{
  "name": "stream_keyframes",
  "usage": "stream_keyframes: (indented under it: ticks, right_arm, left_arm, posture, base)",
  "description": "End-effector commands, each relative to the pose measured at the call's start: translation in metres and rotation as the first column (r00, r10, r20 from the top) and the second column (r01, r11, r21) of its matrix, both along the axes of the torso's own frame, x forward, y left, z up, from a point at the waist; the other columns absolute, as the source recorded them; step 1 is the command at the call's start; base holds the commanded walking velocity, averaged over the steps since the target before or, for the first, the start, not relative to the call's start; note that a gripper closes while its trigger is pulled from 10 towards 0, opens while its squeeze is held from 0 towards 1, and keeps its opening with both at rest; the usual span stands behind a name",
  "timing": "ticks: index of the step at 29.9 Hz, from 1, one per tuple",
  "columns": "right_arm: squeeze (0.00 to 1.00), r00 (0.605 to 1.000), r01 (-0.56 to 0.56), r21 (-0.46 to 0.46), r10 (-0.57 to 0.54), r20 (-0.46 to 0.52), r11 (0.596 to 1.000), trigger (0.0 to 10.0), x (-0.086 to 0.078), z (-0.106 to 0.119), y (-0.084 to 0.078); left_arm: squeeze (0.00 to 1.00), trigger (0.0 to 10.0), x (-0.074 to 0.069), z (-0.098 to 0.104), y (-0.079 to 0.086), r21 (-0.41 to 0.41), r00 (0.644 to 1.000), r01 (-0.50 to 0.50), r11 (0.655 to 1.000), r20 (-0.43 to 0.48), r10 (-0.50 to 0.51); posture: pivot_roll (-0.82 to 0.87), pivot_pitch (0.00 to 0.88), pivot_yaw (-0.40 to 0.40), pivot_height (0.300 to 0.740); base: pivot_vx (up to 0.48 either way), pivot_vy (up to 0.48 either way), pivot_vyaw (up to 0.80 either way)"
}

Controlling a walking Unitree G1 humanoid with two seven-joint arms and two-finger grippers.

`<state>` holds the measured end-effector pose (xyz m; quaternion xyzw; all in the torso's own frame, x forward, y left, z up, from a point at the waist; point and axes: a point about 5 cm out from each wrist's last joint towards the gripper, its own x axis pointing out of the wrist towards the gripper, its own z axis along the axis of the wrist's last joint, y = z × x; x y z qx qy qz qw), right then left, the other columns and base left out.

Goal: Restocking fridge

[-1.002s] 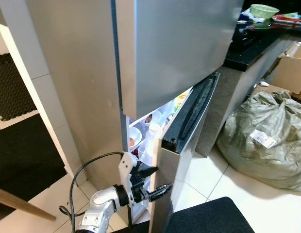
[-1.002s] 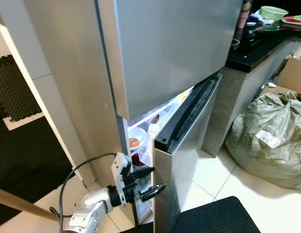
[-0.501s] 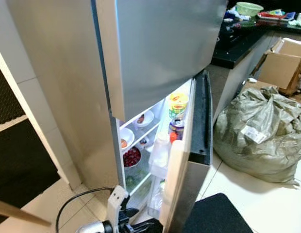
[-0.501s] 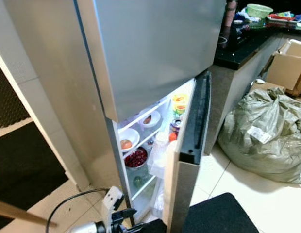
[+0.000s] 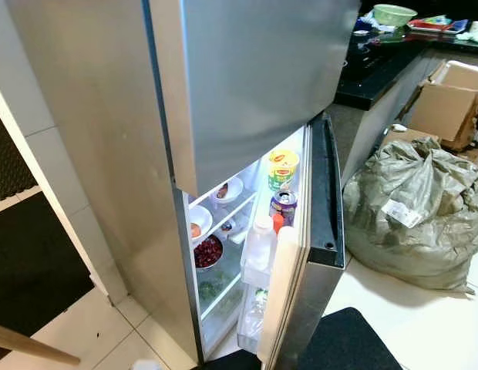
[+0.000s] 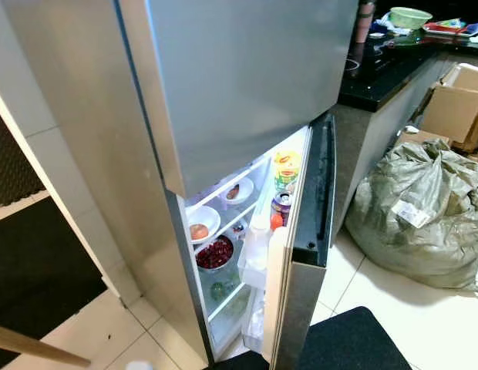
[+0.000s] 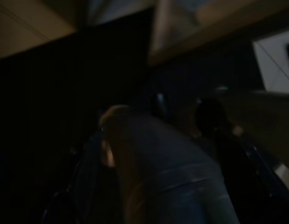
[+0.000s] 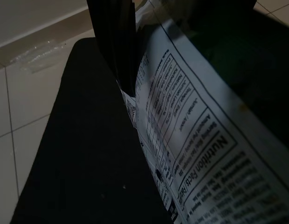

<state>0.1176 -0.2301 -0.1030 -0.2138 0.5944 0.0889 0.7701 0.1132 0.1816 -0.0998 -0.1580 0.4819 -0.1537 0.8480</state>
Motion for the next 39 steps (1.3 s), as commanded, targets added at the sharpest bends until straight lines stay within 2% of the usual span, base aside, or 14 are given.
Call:
stream_keyframes:
  ticks: [1,6,10,14,20,33,39]
  right_arm:
    - [0.00,1.000,-0.006,-0.016,0.006,-0.009,1.000,10.0,-0.001,0.000,-0.002]
    - [0.00,0.999,-0.002,-0.016,0.002,-0.033,1.000,10.0,-0.005,0.000,-0.004]
    - [0.00,0.999,0.002,-0.015,-0.002,-0.036,1.000,10.0,-0.006,-0.001,-0.005]
    - [0.00,1.000,0.010,-0.012,-0.010,-0.023,1.000,10.0,-0.005,0.000,-0.005]
    - [0.00,1.000,0.008,-0.009,-0.008,-0.017,1.000,10.0,-0.004,0.000,-0.004]
    - [0.00,1.000,0.008,-0.007,-0.008,-0.019,1.000,10.0,-0.004,0.000,-0.003]
    - [0.00,1.000,0.007,-0.005,-0.007,-0.019,1.000,10.0,-0.004,-0.001,-0.002]
  left_arm:
    - [0.00,10.0,-0.019,-0.006,0.009,0.037,0.996,-0.039,0.999,-0.082,0.042]
    - [0.00,10.0,-0.023,-0.007,0.008,0.054,0.995,-0.039,0.998,-0.094,0.044]
    - [0.00,10.0,-0.019,-0.008,0.005,0.063,0.995,-0.046,0.997,-0.083,0.051]
    - [0.00,10.0,-0.010,-0.006,0.005,0.092,0.995,-0.071,0.993,-0.057,0.076]
    - [0.00,10.0,-0.007,-0.006,0.008,0.108,0.994,-0.090,0.990,-0.052,0.096]
    - [0.00,10.0,-0.010,-0.007,0.007,0.125,0.992,-0.094,0.988,-0.069,0.104]
    - [0.00,10.0,-0.011,-0.008,0.008,0.146,0.992,-0.090,0.985,-0.075,0.102]
  posture:
    - [-0.03,0.000,-0.004,0.740]
    - [-0.03,0.000,-0.006,0.740]
    - [-0.03,0.000,-0.007,0.740]
    - [-0.03,0.000,-0.008,0.740]
    - [-0.03,0.000,-0.007,0.740]
    - [-0.03,0.000,-0.008,0.740]
    - [-0.03,0.000,-0.007,0.740]
  base:
    - [0.000,0.000,0.00]
    - [0.000,0.000,-0.16]
    - [0.000,0.000,-0.78]
    - [0.000,0.000,0.00]
    - [0.000,0.000,0.00]
    - [0.000,-0.452,0.00]
    - [0.000,0.000,0.00]
